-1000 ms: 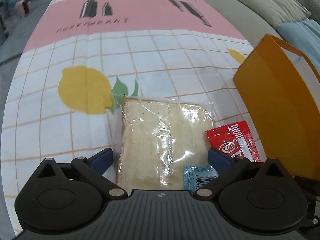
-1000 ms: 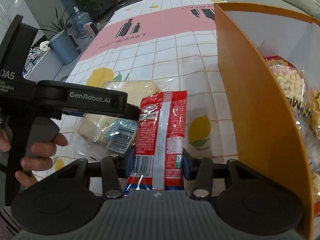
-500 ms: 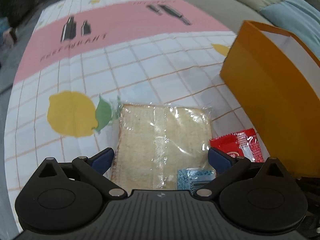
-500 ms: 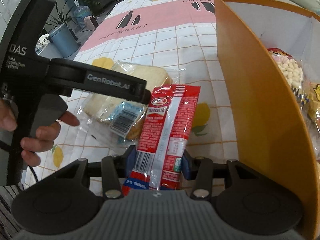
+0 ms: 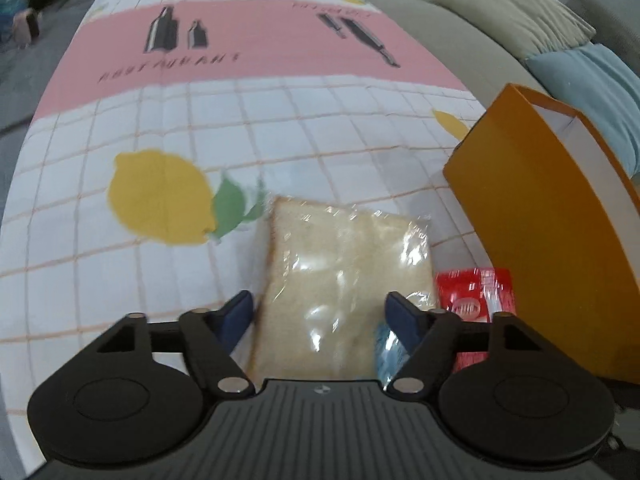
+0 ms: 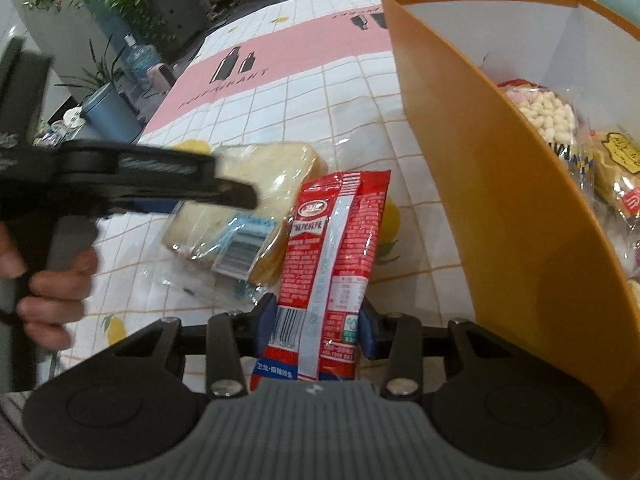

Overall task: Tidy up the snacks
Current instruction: 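Grasp the sliced bread pack with the left gripper while the right holds the stick pack, then lift the bread pack with the left gripper while the right holds the stick pack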

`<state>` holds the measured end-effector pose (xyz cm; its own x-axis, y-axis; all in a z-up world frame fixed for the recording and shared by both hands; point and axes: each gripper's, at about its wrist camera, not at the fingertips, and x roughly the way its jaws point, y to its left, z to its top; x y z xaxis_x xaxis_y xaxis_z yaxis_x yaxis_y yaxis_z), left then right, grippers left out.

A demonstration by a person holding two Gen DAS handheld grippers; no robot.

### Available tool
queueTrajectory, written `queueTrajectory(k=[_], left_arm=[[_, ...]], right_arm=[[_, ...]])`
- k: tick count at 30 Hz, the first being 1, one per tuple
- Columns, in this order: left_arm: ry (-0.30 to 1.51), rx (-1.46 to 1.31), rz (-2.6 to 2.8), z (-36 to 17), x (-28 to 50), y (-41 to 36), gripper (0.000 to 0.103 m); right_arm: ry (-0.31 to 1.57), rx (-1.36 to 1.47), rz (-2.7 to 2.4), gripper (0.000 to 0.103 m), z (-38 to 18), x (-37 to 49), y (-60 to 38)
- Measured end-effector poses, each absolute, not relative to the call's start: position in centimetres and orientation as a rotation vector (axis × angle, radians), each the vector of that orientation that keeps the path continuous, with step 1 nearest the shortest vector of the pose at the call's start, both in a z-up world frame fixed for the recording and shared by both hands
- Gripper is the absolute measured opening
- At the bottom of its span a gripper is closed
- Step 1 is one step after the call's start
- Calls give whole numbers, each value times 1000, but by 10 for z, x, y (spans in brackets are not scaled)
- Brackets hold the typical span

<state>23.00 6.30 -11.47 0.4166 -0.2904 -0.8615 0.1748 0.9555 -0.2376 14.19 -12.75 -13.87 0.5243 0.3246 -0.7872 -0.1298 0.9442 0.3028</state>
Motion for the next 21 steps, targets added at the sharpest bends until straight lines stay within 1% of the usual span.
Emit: queueTrajectory(k=[1,2,3,4,5,7,8,10,11,13,15,16,17,18,21], left_arm=[[1129,-140,-299,-114,229,71,76],[1141,-170,-313,-114,227,79,65],[1143,-203,-329,-114,225,89,59],[1146,-234,-337,-115,222,99,47],[1150,-261,-345,-117,221,107,40],[1156,-333,-373,-121,221,124,36],[1158,-364,-381,-123,222,130,36],[1155,-413,-396,-128,225,136,36],[1154,-435,-399,-130,226,137,41],[1148,-458,-405,-133,230,137,43],[1134,-450,-408,-132,232,135,45],[1125,-445,-411,-132,234,132,43],[1117,-449,-421,-133,235,132,33],[1108,-451,-423,-132,232,133,28],[1089,-394,-394,-123,230,126,14]], right_arm=[[979,218,266,40,-139,142,-127],[973,220,259,39,-139,143,-127],[964,219,251,38,-139,143,-127],[953,213,243,37,-138,143,-126],[941,204,235,36,-137,141,-125],[908,181,213,35,-135,140,-123],[893,172,206,32,-135,141,-122],[864,166,191,32,-138,143,-121],[859,165,174,31,-139,145,-121],[853,158,159,29,-142,147,-119],[854,151,152,30,-143,150,-117],[861,152,156,35,-144,152,-116],[873,152,167,40,-144,154,-116],[876,151,172,43,-144,156,-116],[873,146,176,45,-144,160,-115]])
